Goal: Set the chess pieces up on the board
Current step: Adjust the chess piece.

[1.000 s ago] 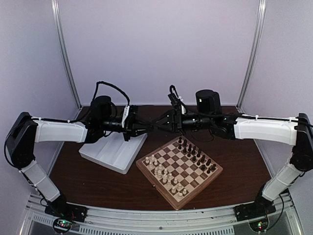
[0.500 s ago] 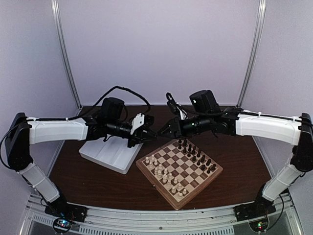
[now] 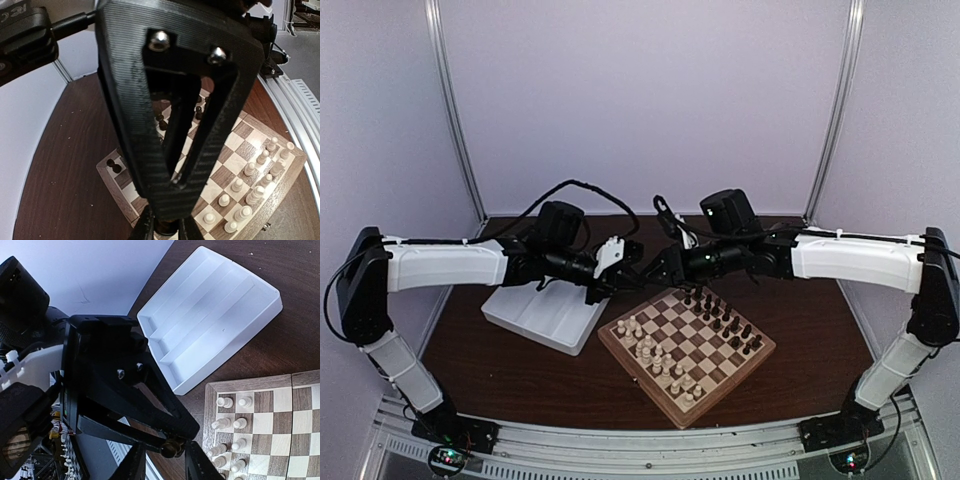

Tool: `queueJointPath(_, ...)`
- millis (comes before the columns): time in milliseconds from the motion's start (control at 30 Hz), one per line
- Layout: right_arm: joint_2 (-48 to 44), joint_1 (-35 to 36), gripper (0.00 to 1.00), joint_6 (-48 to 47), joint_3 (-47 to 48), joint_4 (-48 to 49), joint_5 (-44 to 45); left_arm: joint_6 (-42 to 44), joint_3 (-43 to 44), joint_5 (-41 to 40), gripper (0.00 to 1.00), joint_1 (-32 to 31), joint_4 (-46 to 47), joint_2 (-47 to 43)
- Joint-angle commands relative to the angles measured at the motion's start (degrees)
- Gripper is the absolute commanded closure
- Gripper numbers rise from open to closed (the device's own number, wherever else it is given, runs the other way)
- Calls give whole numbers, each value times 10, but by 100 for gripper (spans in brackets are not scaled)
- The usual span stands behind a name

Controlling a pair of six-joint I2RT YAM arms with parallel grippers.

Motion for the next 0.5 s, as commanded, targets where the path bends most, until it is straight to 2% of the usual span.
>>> queueJointPath(0, 12, 3, 72, 10, 9, 28, -1, 8, 25, -4, 100, -5, -3, 12)
queueJointPath(300, 19, 3, 75, 11, 2, 22, 2, 8, 34, -9, 100, -7, -3, 17)
queueJointPath(467, 20, 3, 72, 10, -3, 18, 2, 7, 35, -13, 100, -7, 0, 18)
